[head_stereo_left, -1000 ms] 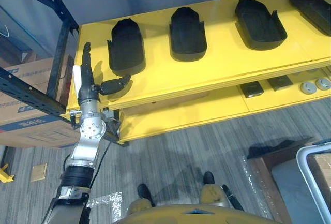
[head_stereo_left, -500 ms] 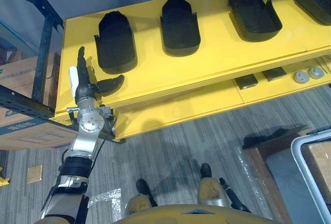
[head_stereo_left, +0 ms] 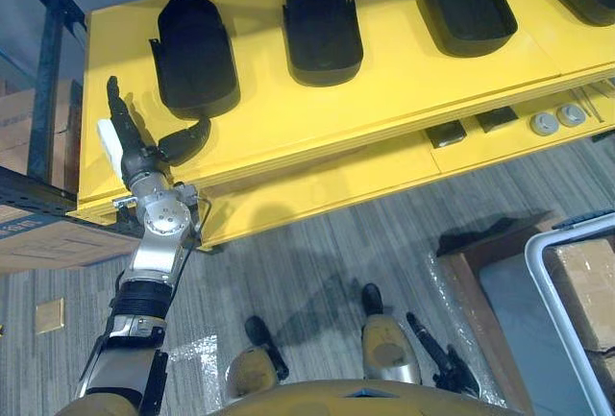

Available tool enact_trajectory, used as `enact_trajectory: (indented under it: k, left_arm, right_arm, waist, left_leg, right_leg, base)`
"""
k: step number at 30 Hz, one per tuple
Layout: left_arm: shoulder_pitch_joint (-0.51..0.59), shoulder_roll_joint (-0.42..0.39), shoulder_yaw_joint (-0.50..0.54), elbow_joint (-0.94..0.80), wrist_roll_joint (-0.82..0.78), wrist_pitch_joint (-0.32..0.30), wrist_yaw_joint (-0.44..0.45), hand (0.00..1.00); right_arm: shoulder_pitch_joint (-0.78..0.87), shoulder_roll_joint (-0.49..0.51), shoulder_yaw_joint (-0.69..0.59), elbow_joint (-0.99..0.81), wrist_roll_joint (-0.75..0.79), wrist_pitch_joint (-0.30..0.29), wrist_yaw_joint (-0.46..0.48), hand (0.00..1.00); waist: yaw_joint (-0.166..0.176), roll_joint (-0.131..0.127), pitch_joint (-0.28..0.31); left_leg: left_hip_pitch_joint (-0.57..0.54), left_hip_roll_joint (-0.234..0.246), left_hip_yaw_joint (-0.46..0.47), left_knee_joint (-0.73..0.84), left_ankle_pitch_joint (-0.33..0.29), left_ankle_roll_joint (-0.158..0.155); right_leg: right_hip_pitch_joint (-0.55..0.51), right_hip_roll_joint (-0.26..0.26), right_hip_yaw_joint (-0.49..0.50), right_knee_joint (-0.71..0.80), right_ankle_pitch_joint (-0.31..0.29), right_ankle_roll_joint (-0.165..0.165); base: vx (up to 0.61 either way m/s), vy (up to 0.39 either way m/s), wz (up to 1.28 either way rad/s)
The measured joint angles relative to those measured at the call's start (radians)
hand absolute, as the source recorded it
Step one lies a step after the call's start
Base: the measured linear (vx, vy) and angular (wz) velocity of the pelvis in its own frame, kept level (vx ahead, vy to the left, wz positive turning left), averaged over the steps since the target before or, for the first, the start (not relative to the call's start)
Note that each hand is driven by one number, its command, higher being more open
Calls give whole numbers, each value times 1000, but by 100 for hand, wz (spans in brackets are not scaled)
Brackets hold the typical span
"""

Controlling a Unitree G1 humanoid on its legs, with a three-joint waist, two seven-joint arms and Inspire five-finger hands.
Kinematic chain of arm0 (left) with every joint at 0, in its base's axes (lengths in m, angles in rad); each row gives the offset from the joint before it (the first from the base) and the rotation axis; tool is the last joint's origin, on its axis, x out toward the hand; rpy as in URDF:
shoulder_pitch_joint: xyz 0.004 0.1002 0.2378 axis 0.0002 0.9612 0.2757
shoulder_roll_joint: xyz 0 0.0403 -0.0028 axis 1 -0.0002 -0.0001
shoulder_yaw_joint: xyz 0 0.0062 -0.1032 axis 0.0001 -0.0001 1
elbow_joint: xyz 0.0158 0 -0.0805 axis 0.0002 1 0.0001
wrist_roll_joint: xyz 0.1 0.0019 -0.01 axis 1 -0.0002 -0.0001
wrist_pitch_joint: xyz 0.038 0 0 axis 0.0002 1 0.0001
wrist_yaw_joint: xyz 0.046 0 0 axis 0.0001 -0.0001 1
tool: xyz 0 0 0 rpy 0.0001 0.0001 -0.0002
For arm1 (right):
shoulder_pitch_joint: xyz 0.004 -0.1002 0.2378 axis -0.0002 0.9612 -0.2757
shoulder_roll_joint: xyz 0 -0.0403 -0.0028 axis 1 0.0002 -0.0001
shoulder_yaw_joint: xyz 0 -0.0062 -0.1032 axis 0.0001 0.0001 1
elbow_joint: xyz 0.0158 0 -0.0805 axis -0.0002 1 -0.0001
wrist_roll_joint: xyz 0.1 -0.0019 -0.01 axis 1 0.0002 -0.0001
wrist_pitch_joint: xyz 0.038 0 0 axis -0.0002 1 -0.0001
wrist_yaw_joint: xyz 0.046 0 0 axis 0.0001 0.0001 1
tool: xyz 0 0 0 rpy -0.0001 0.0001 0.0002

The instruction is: Walk over and take three plastic housings, then place them on the shelf

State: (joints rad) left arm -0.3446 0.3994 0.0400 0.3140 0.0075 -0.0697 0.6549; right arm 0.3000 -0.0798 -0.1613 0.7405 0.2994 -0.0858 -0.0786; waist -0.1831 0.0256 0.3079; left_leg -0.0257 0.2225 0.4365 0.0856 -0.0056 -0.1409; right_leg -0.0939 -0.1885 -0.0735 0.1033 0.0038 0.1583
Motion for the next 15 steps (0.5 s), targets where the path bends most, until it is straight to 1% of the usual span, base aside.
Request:
enact_trajectory:
  k: [3,5,9,12,15]
  left_arm:
    - [-2,-3,7,0,-2,0,29,100]
    - [-5,-8,13,0,-2,0,39,100]
    - [-40,-8,18,5,-5,-13,50,100]
    - [-66,-8,22,11,-6,-15,67,100]
    - [-87,-8,22,33,-7,-17,68,100]
  right_arm:
    - [0,1,31,-42,-4,-19,0,100]
    - [0,1,55,-60,-20,-24,1,100]
    - [0,-3,69,-77,-19,-29,-1,100]
    - [1,-9,82,-77,-18,-29,-11,100]
    - [6,-15,95,-77,-20,-33,-20,100]
  waist:
    - [-11,-4,3]
    - [-12,-6,6]
    - [-10,-11,44]
    - [-12,-11,46]
    - [-13,-13,49]
  left_leg:
    - [0,1,1,8,-2,2]
    - [-1,3,7,23,-16,2]
    - [-9,9,7,59,-44,4]
    - [-36,16,4,86,-52,4]
    - [-36,17,3,87,-52,4]
  right_leg:
    - [0,0,5,2,0,0]
    - [0,0,13,3,0,0]
    - [5,0,22,3,0,1]
    - [-11,1,22,4,0,1]
    - [-11,1,23,9,0,1]
  base:
    - [5,2,-2]
    - [8,10,-9]
    - [-23,18,-3]
    - [0,0,0]
    - [0,0,0]
